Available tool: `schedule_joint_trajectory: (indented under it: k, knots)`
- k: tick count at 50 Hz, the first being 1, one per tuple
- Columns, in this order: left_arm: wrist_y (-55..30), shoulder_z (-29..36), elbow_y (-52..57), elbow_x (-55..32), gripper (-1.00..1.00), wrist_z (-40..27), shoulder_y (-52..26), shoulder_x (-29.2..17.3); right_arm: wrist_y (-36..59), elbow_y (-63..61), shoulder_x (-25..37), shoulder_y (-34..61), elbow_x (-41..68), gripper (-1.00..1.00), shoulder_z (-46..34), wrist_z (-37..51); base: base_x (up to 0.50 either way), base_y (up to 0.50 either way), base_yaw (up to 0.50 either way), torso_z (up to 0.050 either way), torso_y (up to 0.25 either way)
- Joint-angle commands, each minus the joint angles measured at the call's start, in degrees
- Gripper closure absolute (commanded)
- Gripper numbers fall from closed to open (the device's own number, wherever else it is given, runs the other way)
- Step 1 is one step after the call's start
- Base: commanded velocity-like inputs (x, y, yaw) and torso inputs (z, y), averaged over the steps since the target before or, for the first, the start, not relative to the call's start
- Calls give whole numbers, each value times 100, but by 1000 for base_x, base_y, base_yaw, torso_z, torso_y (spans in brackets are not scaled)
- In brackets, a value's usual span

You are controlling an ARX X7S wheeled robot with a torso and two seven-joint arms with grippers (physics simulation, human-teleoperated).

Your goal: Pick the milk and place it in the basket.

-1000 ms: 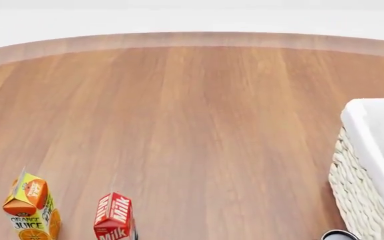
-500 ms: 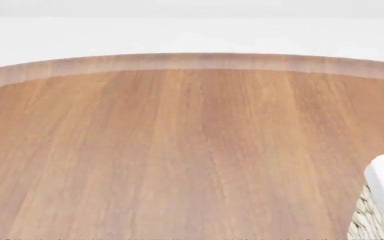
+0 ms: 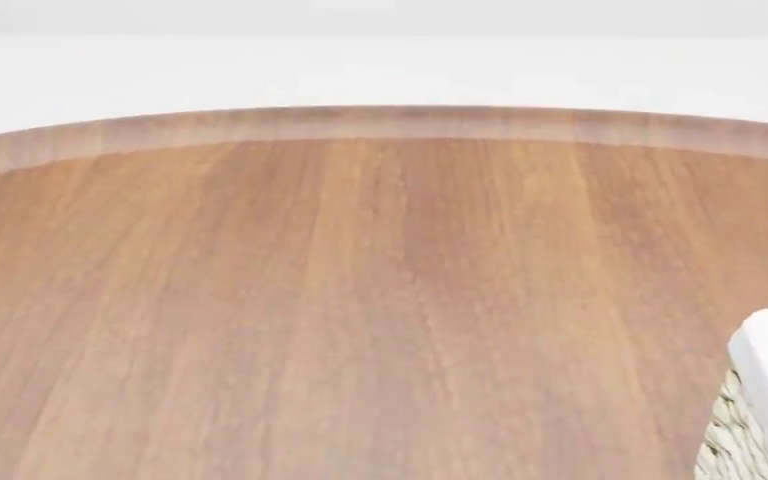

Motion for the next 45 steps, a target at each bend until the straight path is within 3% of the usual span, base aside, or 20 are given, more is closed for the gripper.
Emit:
schedule_joint_trajectory:
  k: [1, 5, 13, 28, 45]
  knots:
    - [60, 14, -23, -29, -100, -40, 52, -43, 97, 477, -3, -487, 299, -100, -156, -405, 0, 0, 0, 0, 0]
    - [78, 48, -41, -31, -100, -57, 33, -65, 377, 803, 31, -639, 852, -100, -272, -521, 0, 0, 0, 0, 0]
    - [123, 85, -56, -37, -100, -89, 58, -83, 159, 504, 170, -1396, 1055, -100, -363, -1810, 0, 0, 0, 0, 0]
    - [200, 116, -81, -72, -100, -129, 98, -136, -174, 370, 92, -2826, 386, -100, -768, -3281, 0, 0, 0, 0, 0]
    - [243, 118, -99, -147, -100, -193, 126, -198, -812, -79, 414, -4126, -539, -100, -1325, -4732, 0, 0, 0, 0, 0]
